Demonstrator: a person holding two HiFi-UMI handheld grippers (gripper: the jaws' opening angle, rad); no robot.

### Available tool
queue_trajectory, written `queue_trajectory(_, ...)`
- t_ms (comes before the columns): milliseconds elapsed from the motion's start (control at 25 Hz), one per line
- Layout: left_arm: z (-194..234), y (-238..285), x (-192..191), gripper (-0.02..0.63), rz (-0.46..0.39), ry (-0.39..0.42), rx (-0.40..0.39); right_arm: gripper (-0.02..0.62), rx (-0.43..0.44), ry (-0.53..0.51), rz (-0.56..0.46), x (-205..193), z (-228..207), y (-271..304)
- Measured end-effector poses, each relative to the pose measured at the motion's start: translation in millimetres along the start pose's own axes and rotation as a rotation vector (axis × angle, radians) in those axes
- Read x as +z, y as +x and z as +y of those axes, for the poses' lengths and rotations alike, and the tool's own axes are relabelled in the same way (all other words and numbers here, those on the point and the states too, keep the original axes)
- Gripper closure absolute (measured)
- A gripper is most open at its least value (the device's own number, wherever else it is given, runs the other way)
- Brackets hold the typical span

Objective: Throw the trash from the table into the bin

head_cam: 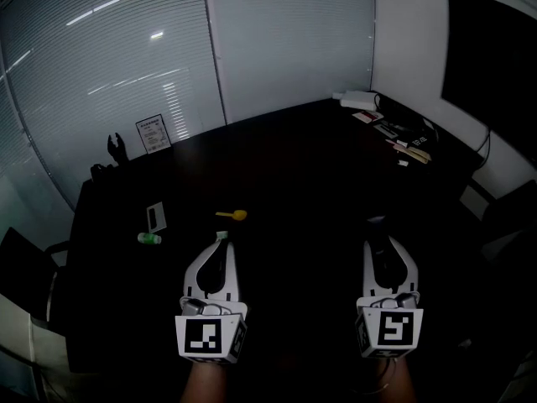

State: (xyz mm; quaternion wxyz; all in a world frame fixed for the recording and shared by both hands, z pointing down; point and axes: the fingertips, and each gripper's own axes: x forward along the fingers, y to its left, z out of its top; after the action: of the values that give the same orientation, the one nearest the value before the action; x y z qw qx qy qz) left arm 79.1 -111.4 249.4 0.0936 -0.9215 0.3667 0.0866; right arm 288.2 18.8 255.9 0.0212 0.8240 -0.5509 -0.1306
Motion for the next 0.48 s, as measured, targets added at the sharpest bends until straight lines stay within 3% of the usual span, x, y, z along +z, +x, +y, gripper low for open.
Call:
queue_trajectory(240,-61.6,28.3,-11.2,0.609,0.011,-0.008,-0.043,0.477,-0.046,0.001,0.059,-36.6,-68.9,-12.7)
queue_trajectory(480,-103.4,41.7,-27.2,0.609,0.038,-0.009,-0.05,0.477,-0.053,0.025,0.11,-82.3,-109.4,-26.2)
